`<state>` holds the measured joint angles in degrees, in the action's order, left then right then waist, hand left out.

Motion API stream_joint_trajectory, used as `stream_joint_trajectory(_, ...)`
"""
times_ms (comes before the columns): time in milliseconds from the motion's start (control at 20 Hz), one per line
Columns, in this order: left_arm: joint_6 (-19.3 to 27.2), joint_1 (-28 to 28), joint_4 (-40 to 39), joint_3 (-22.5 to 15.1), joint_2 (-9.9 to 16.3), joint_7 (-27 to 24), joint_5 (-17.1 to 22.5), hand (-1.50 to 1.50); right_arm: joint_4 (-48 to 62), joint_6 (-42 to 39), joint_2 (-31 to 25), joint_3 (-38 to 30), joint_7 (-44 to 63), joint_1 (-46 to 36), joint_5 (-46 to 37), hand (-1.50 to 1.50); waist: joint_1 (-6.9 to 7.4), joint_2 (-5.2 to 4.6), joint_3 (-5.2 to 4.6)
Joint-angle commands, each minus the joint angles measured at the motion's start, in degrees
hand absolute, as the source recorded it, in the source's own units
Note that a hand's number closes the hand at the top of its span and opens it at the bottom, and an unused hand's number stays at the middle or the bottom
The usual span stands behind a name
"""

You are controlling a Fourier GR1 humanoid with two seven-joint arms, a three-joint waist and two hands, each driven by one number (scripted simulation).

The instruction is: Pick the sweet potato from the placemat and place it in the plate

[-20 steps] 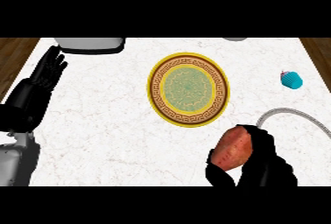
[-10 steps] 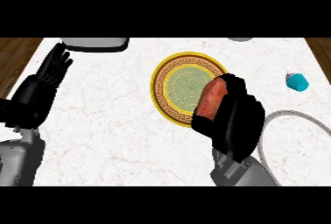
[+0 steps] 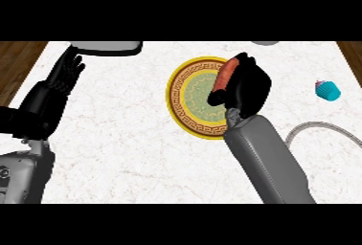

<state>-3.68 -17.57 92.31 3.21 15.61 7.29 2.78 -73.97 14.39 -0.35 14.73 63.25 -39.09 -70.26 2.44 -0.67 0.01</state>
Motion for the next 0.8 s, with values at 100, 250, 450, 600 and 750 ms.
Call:
stream_joint_trajectory(100,-0.11,-1.24,-2.41,0.2,-0.6,-0.99,-0.24,0.0,21.16,9.5,0.33,-5.46,1.88,-10.98,5.09,1.5,0.39,-0.21,0.0)
stream_joint_trajectory(250,-0.04,0.72,0.9,-1.41,-1.38,-0.6,-0.81,0.0,25.61,17.32,0.34,-9.47,-1.67,-9.94,7.22,1.5,1.15,-0.3,0.07)
stream_joint_trajectory(450,-0.22,-0.18,-0.91,-1.14,-1.63,-1.38,-0.7,0.0,33.67,25.47,0.34,-12.31,-4.95,-11.36,11.0,-1.5,2.01,-0.78,0.1)
stream_joint_trajectory(600,-0.49,-4.02,-4.06,-0.16,-0.73,-1.3,-0.91,0.0,37.72,29.77,0.34,-11.08,-10.41,-13.37,18.46,-1.5,2.14,-0.98,0.11)
stream_joint_trajectory(750,-1.35,-4.1,-3.64,0.5,-0.47,-1.02,0.41,0.0,39.6,35.46,0.34,-13.09,-15.0,-15.46,20.35,-1.5,2.88,-1.23,0.13)
